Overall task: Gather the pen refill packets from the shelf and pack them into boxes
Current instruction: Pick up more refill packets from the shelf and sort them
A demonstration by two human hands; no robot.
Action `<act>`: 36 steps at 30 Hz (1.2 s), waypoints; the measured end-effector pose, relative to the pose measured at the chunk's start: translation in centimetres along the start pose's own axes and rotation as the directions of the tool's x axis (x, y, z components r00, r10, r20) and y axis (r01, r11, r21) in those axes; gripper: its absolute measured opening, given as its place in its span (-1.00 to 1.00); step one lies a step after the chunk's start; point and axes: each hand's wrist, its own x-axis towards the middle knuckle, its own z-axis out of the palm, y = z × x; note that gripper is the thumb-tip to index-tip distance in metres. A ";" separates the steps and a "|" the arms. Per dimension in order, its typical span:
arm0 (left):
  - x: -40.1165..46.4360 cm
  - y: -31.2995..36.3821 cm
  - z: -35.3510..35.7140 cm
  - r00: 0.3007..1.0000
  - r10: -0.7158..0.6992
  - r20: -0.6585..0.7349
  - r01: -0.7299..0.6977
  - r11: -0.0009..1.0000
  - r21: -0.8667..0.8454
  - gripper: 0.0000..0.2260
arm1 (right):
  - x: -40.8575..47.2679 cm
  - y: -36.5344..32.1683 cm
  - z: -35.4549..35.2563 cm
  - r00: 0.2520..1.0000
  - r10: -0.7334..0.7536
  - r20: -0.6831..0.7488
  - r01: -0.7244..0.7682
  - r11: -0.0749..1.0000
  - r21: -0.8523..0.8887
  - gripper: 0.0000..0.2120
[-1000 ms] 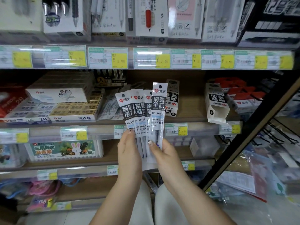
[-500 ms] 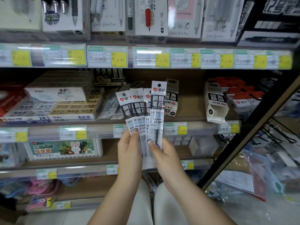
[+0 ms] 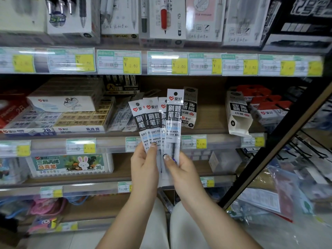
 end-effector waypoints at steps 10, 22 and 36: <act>0.0 -0.2 -0.2 1.000 0.011 0.024 -0.011 1.000 0.027 -0.84 | -0.1 -0.2 -0.1 1.000 0.025 0.012 -0.025 1.000 0.009 -0.75; 0.2 -0.5 -0.2 1.000 0.012 0.003 -0.012 0.999 0.030 -0.82 | -0.3 -0.3 -0.1 0.999 0.019 0.039 -0.020 1.000 0.020 -0.74; 2.0 0.8 -2.2 0.945 -0.240 0.223 0.266 0.959 -0.095 -0.82 | 1.0 -1.1 0.7 0.969 0.125 0.212 -0.102 0.988 -0.117 -0.74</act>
